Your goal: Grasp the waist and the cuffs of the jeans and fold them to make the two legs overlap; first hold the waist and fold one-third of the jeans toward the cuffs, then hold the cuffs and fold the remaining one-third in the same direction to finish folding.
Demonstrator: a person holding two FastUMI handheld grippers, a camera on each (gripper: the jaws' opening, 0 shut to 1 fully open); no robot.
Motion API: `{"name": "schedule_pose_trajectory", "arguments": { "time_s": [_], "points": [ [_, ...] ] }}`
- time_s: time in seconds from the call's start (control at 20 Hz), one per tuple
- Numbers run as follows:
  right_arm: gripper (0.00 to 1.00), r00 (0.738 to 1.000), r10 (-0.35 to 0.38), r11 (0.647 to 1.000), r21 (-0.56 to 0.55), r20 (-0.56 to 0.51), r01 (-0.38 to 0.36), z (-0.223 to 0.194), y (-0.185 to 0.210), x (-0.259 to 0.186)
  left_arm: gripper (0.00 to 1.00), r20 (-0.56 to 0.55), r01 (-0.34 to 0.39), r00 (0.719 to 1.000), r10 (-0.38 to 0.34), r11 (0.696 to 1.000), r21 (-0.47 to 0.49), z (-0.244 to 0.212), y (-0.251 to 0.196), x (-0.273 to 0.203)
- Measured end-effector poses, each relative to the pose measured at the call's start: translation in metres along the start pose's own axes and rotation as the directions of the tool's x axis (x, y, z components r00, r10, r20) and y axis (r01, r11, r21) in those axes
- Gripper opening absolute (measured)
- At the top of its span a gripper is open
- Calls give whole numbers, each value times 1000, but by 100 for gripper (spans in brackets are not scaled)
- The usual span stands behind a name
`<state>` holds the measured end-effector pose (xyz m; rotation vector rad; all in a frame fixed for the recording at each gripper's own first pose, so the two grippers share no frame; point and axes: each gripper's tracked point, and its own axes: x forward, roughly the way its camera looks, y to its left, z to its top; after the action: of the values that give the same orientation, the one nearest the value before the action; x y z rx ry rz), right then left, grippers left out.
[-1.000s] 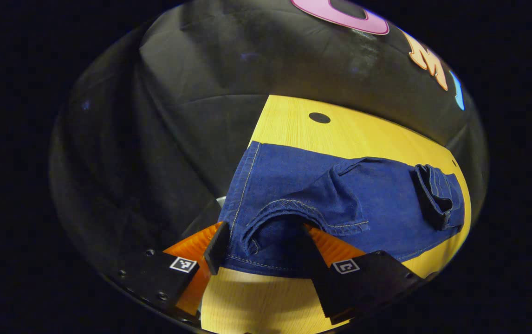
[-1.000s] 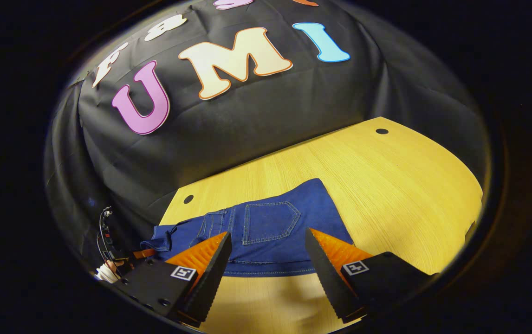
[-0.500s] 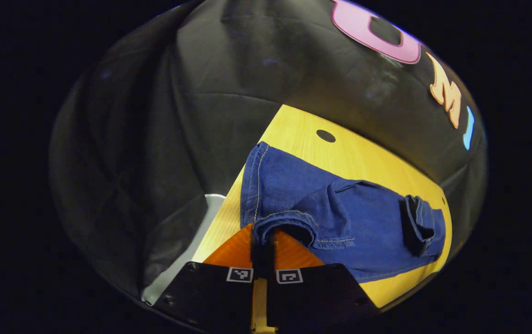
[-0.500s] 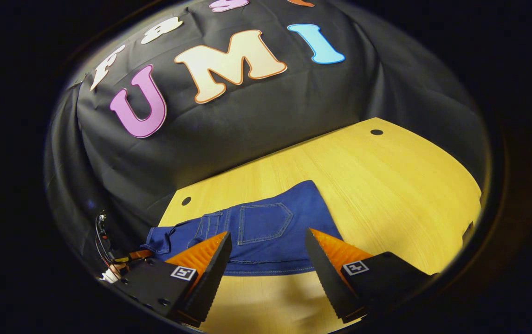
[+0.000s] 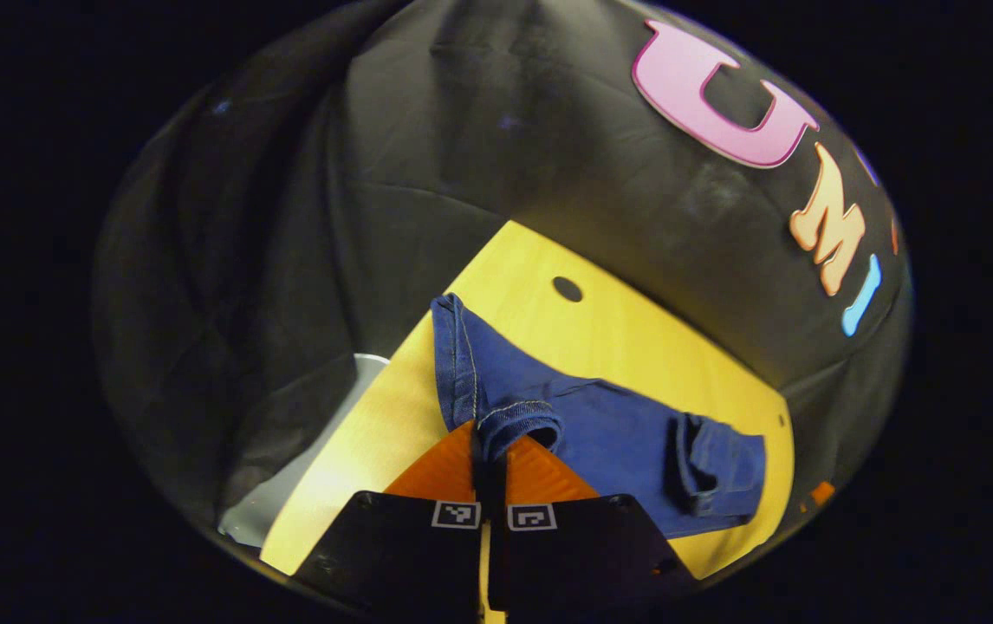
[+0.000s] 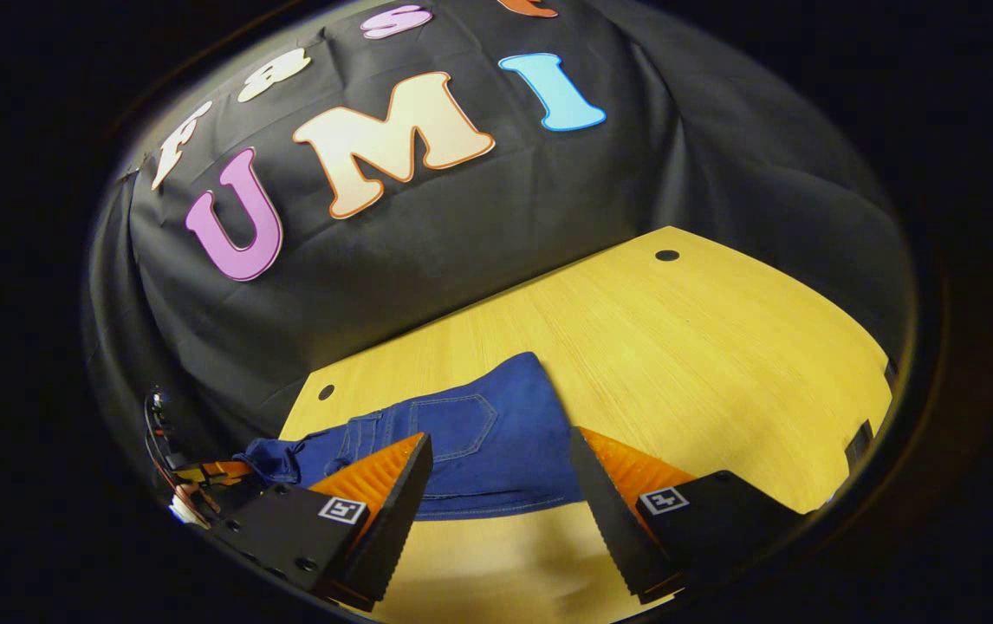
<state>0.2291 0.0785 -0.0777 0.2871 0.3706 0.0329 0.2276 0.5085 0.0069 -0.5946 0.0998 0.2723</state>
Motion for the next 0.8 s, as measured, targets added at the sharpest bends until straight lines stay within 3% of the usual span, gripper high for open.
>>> {"name": "schedule_pose_trajectory", "arguments": {
  "time_s": [0.15,0.45,0.7,0.8],
  "points": [
    [98,1000,15,1000,20,4,-15,14,-20,1,0,39,61,997,-62,998,18,16,-58,-15],
    [98,999,18,998,57,32,-20,49,-82,1,0,54,177,981,-186,973,147,21,-203,-28],
    [98,999,-9,998,66,44,6,65,-141,1,0,-10,274,959,-283,920,281,-9,-322,-27],
    [98,999,-1,998,68,52,-3,74,-154,0,0,-58,287,957,-285,895,340,-31,-358,-21]
  ]
}}
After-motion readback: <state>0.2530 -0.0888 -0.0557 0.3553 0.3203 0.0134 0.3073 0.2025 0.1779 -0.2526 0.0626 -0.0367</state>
